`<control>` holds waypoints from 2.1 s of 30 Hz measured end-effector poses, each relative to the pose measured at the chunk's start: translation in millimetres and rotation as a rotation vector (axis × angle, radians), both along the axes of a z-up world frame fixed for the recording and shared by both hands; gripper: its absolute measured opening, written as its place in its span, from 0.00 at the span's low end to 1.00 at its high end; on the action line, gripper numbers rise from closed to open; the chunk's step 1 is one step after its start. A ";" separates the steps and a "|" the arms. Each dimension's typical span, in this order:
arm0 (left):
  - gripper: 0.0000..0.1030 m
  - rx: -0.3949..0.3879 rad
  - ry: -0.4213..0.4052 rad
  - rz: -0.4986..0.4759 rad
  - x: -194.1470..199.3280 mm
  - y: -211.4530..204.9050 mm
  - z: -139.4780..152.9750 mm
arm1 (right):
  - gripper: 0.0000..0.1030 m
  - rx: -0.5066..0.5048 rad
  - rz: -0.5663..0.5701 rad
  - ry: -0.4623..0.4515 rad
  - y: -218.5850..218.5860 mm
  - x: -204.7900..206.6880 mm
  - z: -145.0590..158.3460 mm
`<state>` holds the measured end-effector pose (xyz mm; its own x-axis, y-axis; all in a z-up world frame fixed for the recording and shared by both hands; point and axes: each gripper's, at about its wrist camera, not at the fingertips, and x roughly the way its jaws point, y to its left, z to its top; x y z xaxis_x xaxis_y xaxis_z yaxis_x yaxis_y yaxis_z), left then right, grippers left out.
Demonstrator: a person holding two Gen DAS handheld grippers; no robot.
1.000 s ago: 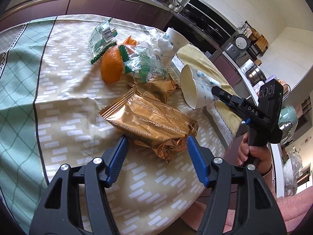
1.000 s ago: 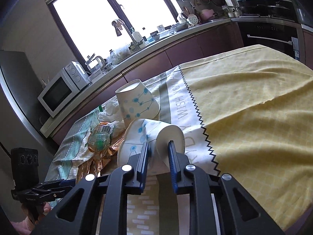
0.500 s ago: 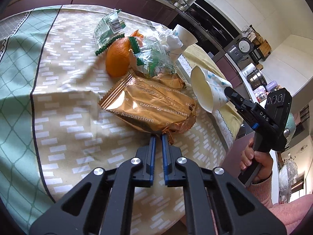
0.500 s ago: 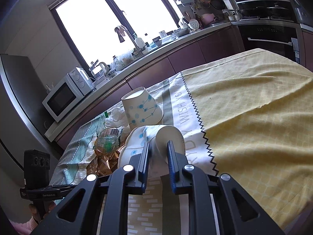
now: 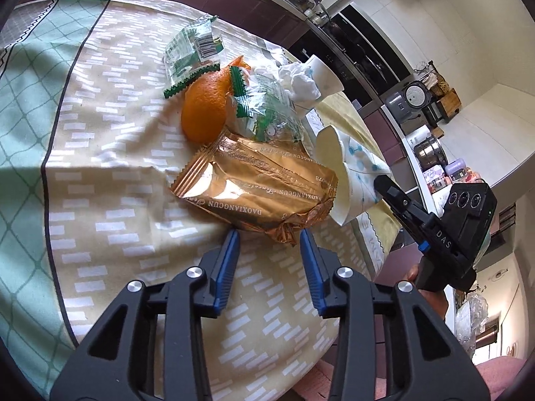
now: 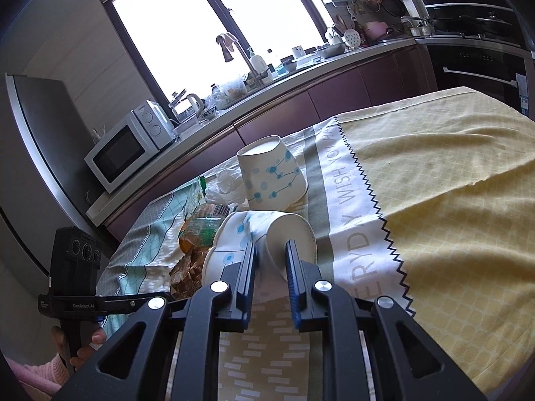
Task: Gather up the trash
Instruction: 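Grasp the blue-dotted paper cup with the right tool, then grasp the gold foil wrapper with the left tool while the right tool holds the cup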
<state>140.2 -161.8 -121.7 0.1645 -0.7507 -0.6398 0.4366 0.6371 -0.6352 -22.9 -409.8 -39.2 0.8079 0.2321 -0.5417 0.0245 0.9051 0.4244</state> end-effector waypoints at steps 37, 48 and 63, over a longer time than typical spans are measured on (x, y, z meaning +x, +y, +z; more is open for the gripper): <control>0.40 0.201 -0.213 0.106 24.5 17.5 19.9 | 0.14 0.070 0.100 -0.001 8.3 1.1 -13.6; 0.39 0.195 -0.191 -0.065 32.2 -15.9 15.3 | 0.14 0.067 0.098 0.009 10.4 3.8 -18.9; 0.34 0.101 -0.138 -0.062 7.3 3.5 15.2 | 0.14 0.081 0.077 0.002 2.4 3.7 -19.9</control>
